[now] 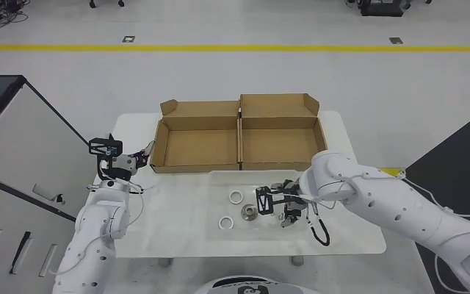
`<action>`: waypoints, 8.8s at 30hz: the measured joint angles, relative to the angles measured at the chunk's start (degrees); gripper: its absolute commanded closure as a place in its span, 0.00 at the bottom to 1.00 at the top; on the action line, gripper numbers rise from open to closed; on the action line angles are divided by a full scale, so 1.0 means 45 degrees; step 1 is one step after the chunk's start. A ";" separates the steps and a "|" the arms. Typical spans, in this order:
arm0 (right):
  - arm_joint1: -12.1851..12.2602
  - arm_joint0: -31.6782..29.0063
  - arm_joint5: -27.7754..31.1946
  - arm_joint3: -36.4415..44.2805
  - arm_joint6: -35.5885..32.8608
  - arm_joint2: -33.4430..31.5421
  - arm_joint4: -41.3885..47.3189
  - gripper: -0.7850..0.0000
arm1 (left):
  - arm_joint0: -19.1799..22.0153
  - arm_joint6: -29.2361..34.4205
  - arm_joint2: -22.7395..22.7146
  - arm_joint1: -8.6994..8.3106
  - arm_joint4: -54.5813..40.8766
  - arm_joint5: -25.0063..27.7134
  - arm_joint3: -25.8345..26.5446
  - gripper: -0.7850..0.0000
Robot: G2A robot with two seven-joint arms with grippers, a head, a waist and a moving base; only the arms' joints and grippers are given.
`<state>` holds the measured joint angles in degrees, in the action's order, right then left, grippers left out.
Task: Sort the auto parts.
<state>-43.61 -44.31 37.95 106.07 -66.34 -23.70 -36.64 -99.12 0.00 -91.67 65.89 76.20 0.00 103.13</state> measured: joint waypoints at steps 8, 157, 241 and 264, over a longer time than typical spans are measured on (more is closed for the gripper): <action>-0.0157 0.0336 0.0026 -0.0175 0.0092 0.0307 -0.0477 0.00 | 0.0000 0.0000 0.0000 0.0000 0.0000 0.0000 0.0000 0.00; 0.2403 0.3294 0.2175 -0.2139 0.4368 -0.0705 0.8938 1.00 | 0.0000 0.0000 0.0000 0.0000 0.0000 0.0000 0.0000 0.00; -0.1704 0.0120 0.2652 0.0554 0.5189 -0.6564 1.9844 1.00 | 0.0000 0.0000 0.0000 0.0000 0.0000 0.0000 0.0000 0.00; -0.2321 -0.1151 0.1979 0.0371 0.3752 -0.7816 2.1848 1.00 | 0.0000 0.0000 0.0000 0.0000 0.0000 0.0000 0.0000 0.00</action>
<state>-54.05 -49.49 46.85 107.74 -49.45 -58.87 61.67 -99.12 0.00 -91.67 65.89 76.20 0.00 103.13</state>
